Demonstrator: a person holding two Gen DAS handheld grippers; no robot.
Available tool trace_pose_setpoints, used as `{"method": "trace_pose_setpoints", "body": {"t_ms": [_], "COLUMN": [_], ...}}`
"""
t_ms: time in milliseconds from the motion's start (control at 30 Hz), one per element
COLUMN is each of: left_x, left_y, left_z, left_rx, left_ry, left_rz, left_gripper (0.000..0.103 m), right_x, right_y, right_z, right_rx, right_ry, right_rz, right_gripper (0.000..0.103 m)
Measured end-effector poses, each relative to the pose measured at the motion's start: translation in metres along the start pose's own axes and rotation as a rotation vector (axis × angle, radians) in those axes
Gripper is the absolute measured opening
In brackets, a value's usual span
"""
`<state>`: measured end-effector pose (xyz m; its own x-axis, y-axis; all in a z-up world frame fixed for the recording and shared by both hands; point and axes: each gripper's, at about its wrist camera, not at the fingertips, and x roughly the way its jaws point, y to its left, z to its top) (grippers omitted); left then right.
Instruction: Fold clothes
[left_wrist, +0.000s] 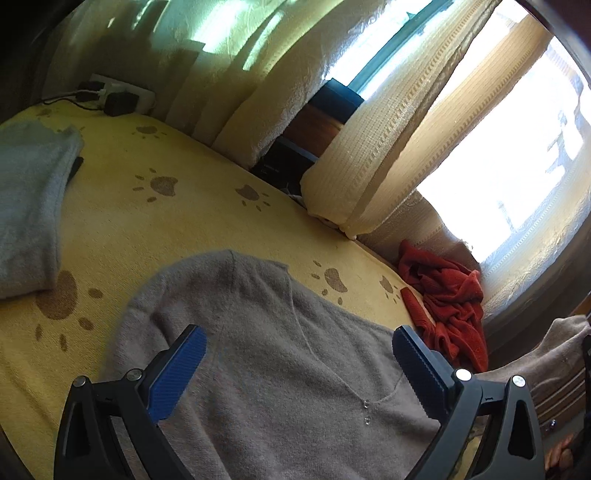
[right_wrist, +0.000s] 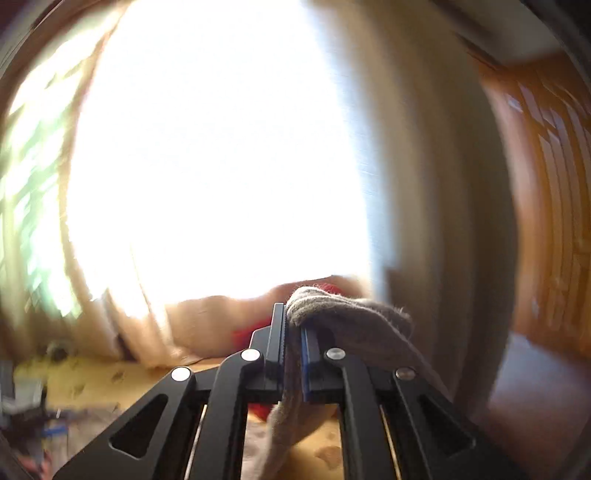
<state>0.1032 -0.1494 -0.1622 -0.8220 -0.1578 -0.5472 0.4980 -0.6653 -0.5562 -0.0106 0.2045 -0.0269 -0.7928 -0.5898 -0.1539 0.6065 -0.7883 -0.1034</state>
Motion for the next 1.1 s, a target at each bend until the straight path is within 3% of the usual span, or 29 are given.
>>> {"method": "trace_pose_setpoints", "body": {"t_ms": [67,133,167,200,300,567,633,767,867,1000,1100], "left_x": [-0.01,-0.019,-0.022,-0.025,-0.027,-0.017,-0.013,-0.002,0.006,0.015,0.022], "left_y": [0.012,0.025,0.03,0.036,0.047,0.041,0.034,0.019,0.011,0.002,0.001], "left_z": [0.01,0.019,0.023,0.026,0.03,0.026,0.023,0.015,0.008,0.002,0.0], "left_rx": [-0.02,-0.048,-0.061,-0.074,-0.107,-0.08,-0.054,-0.001,0.034,0.083,0.1], "left_ry": [-0.049,-0.088,-0.098,-0.108,-0.111,-0.082,-0.069,-0.025,0.012,0.052,0.081], "left_rz": [0.041,0.081,0.098,0.114,0.135,0.124,0.114,0.09,0.08,0.085,0.097], "left_gripper": [0.103,0.103,0.103,0.103,0.103,0.103,0.103,0.103,0.103,0.103,0.103], "right_x": [0.013,0.018,0.015,0.01,0.006,0.019,0.014,0.017,0.035,0.064,0.074], "right_y": [0.07,0.12,0.131,0.139,0.138,0.022,0.004,0.017,0.044,0.056,0.032], "right_z": [-0.009,-0.036,-0.05,-0.065,-0.096,-0.11,-0.115,-0.129,-0.148,-0.165,-0.159], "right_rx": [-0.237,-0.412,-0.455,-0.487,-0.483,-0.07,-0.018,-0.124,-0.267,-0.412,-0.34], "right_ry": [0.11,0.21,0.233,0.247,0.327,0.465,0.489,0.548,0.61,0.627,0.633], "right_rz": [0.202,0.344,0.367,0.376,0.364,0.078,0.063,0.118,0.158,0.026,-0.111], "right_gripper": [0.014,0.04,0.069,0.083,0.083,0.083,0.082,0.067,0.066,0.066,0.066]}}
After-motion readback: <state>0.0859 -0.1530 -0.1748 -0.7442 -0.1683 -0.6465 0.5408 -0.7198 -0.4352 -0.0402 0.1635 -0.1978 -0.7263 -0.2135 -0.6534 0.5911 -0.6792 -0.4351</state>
